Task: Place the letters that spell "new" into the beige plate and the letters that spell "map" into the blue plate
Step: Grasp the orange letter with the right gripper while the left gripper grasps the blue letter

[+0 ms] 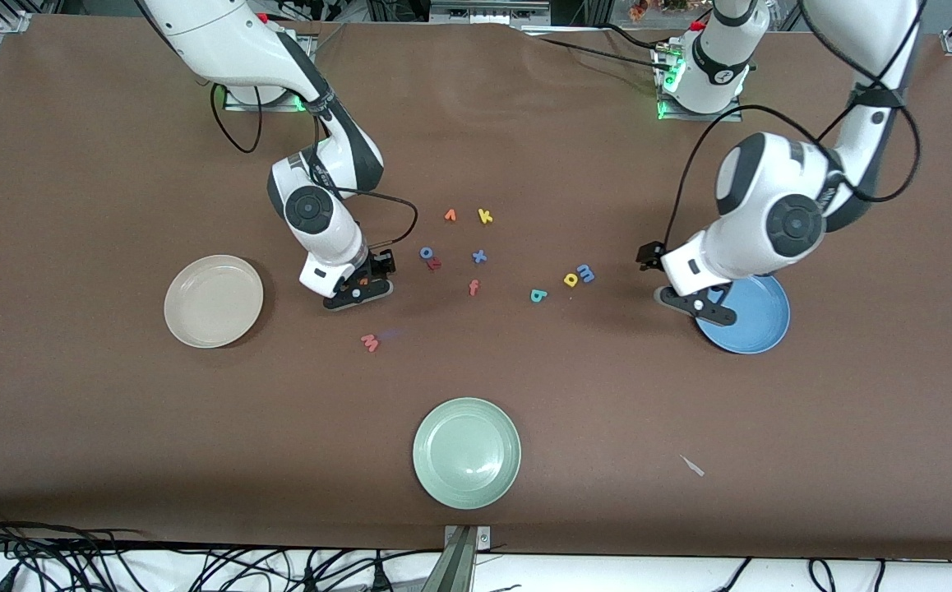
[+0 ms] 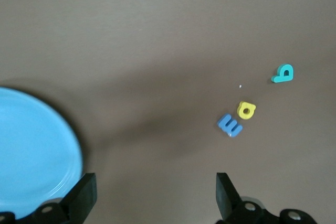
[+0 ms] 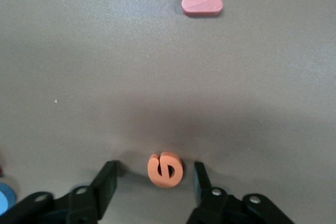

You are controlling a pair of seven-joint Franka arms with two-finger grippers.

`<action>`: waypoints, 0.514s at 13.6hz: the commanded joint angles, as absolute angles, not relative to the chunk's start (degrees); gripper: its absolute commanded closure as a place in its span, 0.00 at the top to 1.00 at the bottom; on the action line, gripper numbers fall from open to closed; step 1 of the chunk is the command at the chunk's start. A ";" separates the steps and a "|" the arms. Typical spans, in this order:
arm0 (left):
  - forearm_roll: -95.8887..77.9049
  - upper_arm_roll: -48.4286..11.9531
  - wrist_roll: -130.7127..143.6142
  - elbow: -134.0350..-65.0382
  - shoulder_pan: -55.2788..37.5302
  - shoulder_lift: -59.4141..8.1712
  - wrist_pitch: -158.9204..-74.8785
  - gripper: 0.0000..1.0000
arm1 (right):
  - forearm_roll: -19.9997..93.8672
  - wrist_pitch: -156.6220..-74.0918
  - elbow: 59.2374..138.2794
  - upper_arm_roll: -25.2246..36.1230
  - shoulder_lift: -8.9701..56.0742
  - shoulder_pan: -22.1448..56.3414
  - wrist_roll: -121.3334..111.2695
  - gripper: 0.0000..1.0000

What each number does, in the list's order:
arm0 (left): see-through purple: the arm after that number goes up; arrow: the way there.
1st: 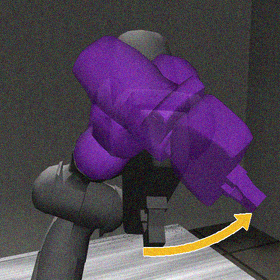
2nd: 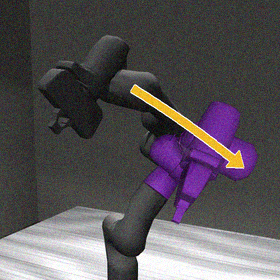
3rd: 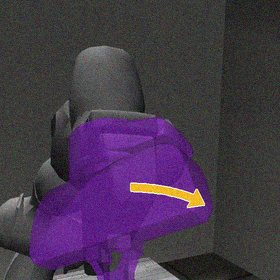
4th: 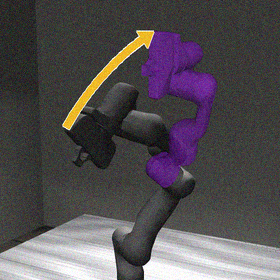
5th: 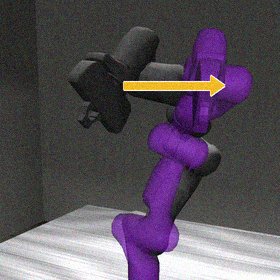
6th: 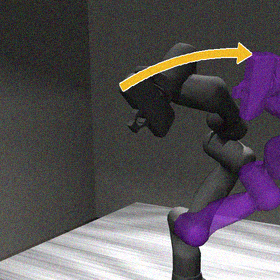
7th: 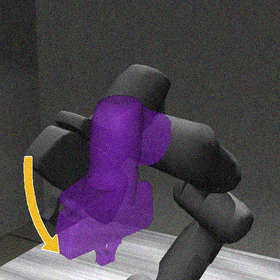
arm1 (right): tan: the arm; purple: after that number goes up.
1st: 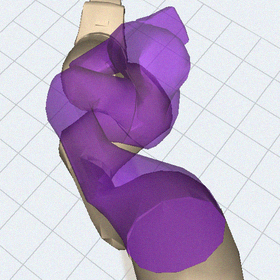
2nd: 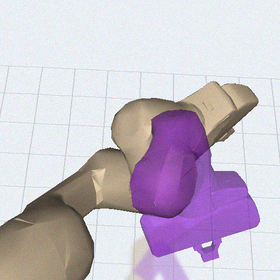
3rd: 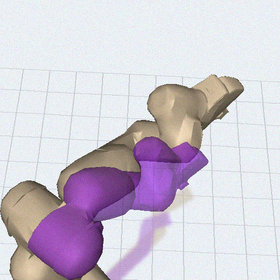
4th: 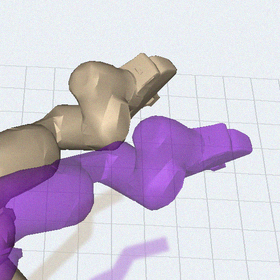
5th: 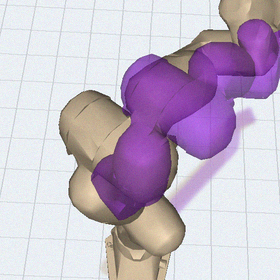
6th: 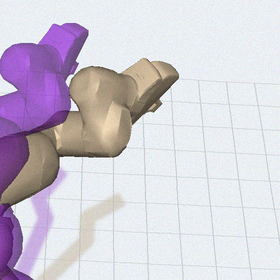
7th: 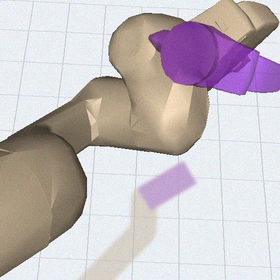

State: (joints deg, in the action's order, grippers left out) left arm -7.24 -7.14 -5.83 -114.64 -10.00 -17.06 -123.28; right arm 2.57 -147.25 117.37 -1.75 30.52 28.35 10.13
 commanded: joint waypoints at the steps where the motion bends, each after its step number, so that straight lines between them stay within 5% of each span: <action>1: -8.79 -6.59 -5.63 -116.54 -13.87 -19.14 -129.01 1.00 | 3.34 -148.27 117.86 -1.93 30.15 27.95 9.41 0.65; 7: -8.79 -6.59 -3.25 -122.87 -20.38 -22.93 -143.33 0.99 | 3.34 -148.27 117.86 -1.85 30.23 27.69 9.23 0.50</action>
